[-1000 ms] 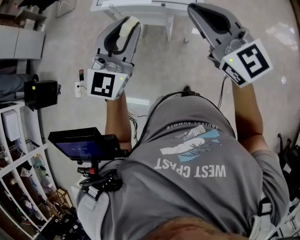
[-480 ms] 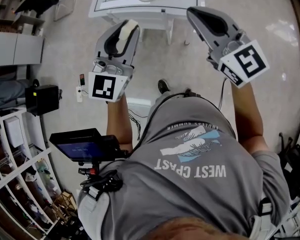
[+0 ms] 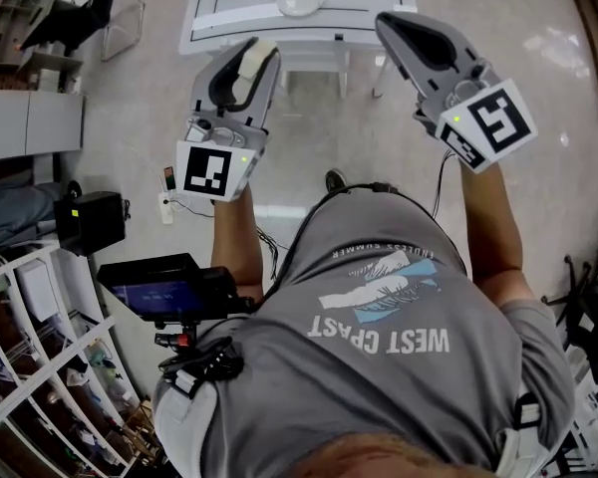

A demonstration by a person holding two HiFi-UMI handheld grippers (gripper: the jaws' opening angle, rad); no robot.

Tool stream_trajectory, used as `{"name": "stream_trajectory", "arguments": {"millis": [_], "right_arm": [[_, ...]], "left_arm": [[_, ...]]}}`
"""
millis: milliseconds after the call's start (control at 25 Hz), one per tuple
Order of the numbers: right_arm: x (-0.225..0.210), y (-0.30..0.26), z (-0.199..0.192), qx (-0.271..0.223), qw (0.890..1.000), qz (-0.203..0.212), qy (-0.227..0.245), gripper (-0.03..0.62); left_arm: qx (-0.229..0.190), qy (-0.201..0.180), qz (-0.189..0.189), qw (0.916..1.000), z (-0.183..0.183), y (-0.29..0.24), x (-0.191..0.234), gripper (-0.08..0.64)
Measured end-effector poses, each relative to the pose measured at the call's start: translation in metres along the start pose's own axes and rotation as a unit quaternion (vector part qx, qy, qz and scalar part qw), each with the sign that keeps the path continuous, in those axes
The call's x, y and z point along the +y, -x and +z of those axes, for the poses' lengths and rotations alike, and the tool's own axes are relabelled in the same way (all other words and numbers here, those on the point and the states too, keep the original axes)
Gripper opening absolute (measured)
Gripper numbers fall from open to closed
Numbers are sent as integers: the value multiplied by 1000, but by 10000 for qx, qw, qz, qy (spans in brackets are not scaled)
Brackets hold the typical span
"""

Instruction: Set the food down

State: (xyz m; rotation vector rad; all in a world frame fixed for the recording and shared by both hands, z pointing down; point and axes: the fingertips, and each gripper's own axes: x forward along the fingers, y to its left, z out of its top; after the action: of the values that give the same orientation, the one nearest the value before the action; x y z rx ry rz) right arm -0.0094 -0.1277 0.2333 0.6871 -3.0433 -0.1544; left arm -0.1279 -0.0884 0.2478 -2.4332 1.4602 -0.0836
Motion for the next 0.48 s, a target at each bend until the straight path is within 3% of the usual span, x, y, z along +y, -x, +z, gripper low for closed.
{"name": "stream_trajectory", "arguments": {"millis": [480], "right_arm": [[-10,4,10,71,9999,-97,67,5]], "left_arm": [[-44,102,-121,9999,5,-16,-3,106]]}}
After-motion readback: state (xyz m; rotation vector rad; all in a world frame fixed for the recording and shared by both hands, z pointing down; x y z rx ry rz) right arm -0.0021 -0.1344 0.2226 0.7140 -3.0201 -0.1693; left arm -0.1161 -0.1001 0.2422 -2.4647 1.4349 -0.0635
